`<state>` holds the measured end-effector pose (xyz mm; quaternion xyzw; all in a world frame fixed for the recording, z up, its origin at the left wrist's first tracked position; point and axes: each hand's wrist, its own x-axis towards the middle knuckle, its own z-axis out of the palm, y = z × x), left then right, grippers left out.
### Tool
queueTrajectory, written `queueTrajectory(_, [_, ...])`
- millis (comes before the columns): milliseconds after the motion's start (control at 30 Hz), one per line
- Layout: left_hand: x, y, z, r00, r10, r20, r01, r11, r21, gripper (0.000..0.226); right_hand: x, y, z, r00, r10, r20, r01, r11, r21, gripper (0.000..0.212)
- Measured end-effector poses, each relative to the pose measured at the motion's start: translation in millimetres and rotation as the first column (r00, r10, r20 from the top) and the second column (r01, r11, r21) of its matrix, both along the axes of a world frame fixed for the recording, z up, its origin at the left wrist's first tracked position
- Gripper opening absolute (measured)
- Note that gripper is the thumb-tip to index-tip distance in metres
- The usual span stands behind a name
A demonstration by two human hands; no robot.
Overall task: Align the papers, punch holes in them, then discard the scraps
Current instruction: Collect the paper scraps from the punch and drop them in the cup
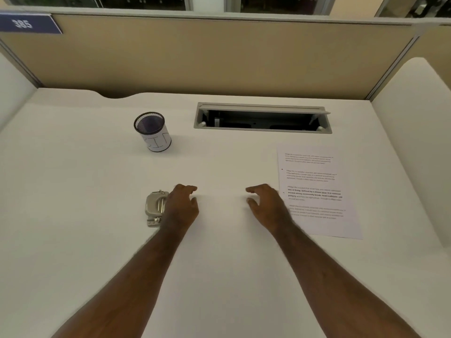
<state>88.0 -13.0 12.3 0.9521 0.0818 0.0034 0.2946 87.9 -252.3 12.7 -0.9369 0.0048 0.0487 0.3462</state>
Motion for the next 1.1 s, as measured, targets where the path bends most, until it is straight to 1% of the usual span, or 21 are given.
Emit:
queueTrajectory(133, [-23.1, -2.2, 4.9, 0.999, -0.048, -0.024, 0.048, 0.999, 0.009, 0.04, -0.4, 27.3, 0.8, 0.991, 0.12, -0.067, -0.125, 0.989, -0.083, 0.036])
queueTrajectory(200, [-44.4, 44.1, -8.3, 0.995, -0.042, -0.09, 0.044, 0.999, 0.022, 0.04, -4.4, 88.9, -5.9, 0.975, 0.191, -0.114, -0.204, 0.972, -0.118, 0.039])
queueTrajectory(333, [-67.2, 31.0, -12.8, 0.974, -0.134, -0.185, 0.134, 0.991, -0.011, 0.041, 0.6, 95.8, -5.3, 0.973, 0.186, -0.138, -0.21, 0.959, -0.189, 0.048])
queueTrajectory(433, [-71.6, 23.4, -15.1, 0.963, -0.153, -0.223, 0.152, 0.988, -0.025, 0.044, 6.8, 96.4, -5.0, 0.973, 0.186, -0.133, -0.213, 0.948, -0.234, 0.052])
queueTrajectory(533, [-71.1, 21.4, -15.5, 0.964, -0.15, -0.218, 0.149, 0.989, -0.021, 0.041, 7.4, 101.3, -6.9, 0.978, 0.173, -0.115, -0.198, 0.944, -0.264, 0.049])
queueTrajectory(633, [-66.6, 19.9, -14.9, 0.962, -0.163, -0.221, 0.167, 0.986, -0.001, 0.033, 9.3, 108.0, -7.0, 0.983, 0.158, -0.089, -0.177, 0.939, -0.294, 0.043])
queueTrajectory(767, [-61.3, 19.8, -14.9, 0.958, -0.159, -0.238, 0.171, 0.985, 0.032, 0.027, 14.4, 114.4, -5.1, 0.981, 0.16, -0.114, -0.189, 0.926, -0.328, 0.031])
queueTrajectory(900, [-59.0, 18.5, -15.1, 0.956, -0.187, -0.225, 0.212, 0.973, 0.09, 0.025, 14.2, 118.8, -6.2, 0.982, 0.159, -0.103, -0.186, 0.911, -0.367, 0.021])
queueTrajectory(1000, [-60.0, 16.5, -15.6, 0.961, -0.182, -0.208, 0.212, 0.968, 0.136, 0.027, 13.7, 123.8, -2.7, 0.982, 0.167, -0.091, -0.189, 0.892, -0.409, 0.02])
queueTrajectory(1100, [-62.6, 15.2, -14.5, 0.957, -0.218, -0.192, 0.254, 0.949, 0.187, 0.029, 16.0, 131.1, 6.4, 0.978, 0.167, -0.127, -0.208, 0.857, -0.471, 0.016])
